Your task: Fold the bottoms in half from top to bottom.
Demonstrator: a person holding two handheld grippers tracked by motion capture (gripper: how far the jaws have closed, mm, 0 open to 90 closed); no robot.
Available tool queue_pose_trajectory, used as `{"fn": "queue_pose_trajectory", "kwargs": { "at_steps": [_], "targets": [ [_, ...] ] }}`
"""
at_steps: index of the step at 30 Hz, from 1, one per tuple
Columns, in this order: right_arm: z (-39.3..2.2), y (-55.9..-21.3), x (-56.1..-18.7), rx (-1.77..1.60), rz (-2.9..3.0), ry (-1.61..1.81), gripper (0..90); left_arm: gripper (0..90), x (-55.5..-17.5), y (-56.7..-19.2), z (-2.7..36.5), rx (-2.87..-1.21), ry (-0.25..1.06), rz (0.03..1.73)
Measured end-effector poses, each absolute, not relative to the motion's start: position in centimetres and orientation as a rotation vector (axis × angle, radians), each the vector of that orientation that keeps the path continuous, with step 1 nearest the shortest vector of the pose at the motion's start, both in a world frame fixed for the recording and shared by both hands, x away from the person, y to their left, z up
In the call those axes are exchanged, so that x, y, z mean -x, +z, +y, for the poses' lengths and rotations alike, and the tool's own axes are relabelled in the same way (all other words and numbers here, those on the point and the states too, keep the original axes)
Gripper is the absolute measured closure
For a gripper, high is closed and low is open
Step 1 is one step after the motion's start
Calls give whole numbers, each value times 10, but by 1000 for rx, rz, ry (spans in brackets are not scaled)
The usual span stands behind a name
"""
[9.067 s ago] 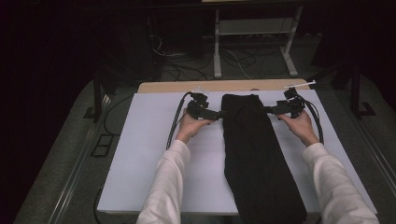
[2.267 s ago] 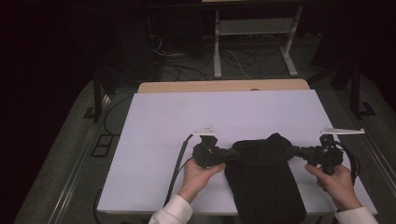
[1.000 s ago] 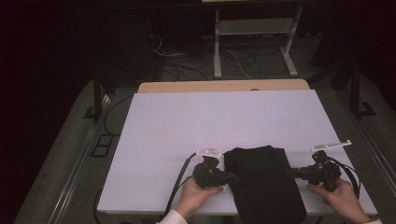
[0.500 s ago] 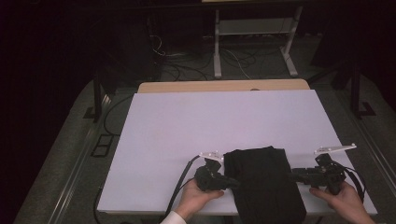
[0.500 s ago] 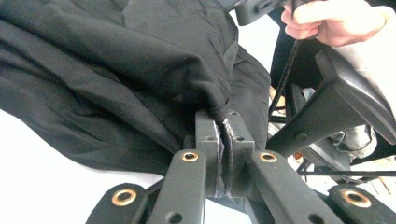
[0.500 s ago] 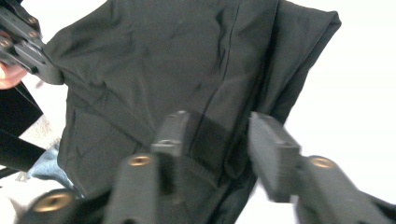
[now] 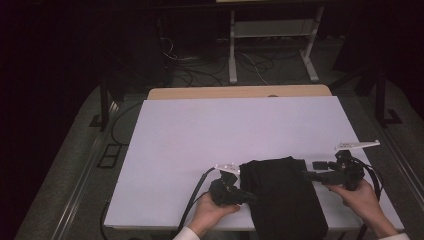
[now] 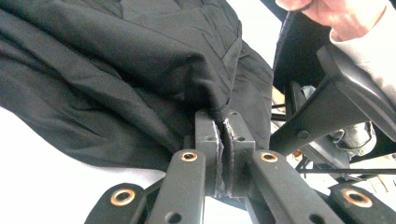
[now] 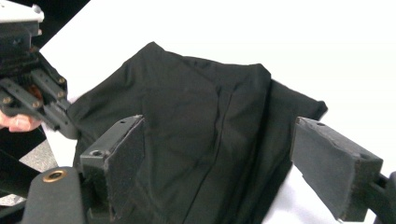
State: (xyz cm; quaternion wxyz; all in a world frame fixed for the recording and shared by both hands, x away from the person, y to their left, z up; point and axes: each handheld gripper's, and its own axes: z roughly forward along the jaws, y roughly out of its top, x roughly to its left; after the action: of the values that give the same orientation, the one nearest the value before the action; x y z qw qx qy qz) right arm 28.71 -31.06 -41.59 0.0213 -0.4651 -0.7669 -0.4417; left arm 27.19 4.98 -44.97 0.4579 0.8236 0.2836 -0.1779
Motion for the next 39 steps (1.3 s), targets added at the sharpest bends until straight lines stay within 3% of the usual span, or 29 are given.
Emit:
{"fn": "queue_pose_trajectory", "kwargs": {
  "at_steps": [30,39],
  "targets": [
    [-298,-423,-336,1449,-2409,-1330,227,852,-274,-446,47,-2032,-431,691],
    [-290,-429,-345,1409,-2419,-1285,293,852,-274,-447,47,-2032,-433,694]
  ]
}}
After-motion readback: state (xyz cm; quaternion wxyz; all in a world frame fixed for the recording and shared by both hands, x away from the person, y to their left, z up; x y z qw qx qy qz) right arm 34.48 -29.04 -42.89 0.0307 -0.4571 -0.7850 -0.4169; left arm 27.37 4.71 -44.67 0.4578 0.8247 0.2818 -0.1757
